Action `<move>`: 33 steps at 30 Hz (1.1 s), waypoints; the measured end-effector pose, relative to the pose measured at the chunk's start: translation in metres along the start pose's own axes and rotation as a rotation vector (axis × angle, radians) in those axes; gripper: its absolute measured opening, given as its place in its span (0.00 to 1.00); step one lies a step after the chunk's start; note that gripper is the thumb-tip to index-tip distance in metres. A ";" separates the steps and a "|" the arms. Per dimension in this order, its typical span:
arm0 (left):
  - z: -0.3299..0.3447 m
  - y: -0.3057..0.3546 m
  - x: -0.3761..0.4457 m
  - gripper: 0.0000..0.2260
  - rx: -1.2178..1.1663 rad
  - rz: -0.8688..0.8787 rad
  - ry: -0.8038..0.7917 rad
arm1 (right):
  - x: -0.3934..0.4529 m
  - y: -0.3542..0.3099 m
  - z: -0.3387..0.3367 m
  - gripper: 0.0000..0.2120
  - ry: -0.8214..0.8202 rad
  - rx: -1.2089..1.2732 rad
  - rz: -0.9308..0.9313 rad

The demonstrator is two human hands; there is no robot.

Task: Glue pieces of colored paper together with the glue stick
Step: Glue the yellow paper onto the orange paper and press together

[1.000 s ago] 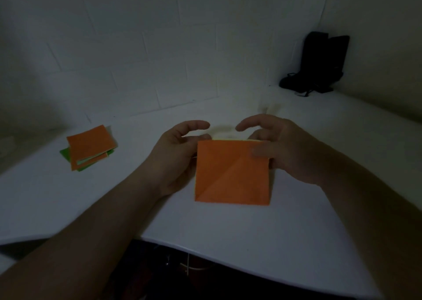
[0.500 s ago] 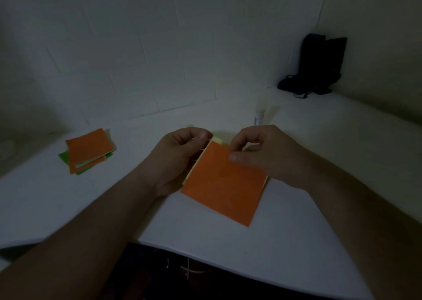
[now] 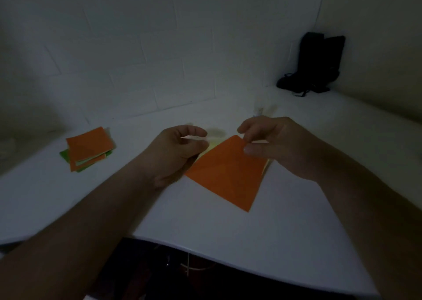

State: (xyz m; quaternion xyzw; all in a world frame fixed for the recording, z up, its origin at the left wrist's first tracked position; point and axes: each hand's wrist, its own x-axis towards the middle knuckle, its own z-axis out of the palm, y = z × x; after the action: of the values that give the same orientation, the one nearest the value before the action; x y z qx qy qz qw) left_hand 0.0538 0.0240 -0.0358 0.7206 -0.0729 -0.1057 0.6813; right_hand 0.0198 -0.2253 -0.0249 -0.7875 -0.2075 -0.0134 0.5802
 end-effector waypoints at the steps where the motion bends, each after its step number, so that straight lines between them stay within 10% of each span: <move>1: -0.003 0.001 0.001 0.07 0.165 0.036 0.012 | -0.001 -0.001 -0.002 0.05 -0.008 -0.019 -0.009; 10: -0.018 0.009 0.008 0.14 0.645 0.109 -0.011 | -0.002 -0.004 -0.025 0.10 -0.026 0.356 -0.148; 15: -0.017 0.008 0.008 0.15 0.561 0.086 0.001 | -0.001 -0.006 -0.055 0.43 -0.005 0.673 -0.047; 20: -0.010 0.009 0.009 0.15 0.631 0.156 -0.052 | -0.007 -0.013 -0.046 0.13 0.024 0.646 -0.020; 33: 0.029 0.024 -0.005 0.04 0.929 0.321 -0.069 | 0.000 -0.009 -0.019 0.11 0.154 0.441 0.194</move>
State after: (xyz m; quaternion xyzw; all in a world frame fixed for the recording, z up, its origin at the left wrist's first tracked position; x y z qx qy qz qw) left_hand 0.0427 -0.0043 -0.0126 0.9241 -0.2448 0.0205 0.2926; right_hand 0.0211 -0.2402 -0.0106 -0.6547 -0.0839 0.0279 0.7507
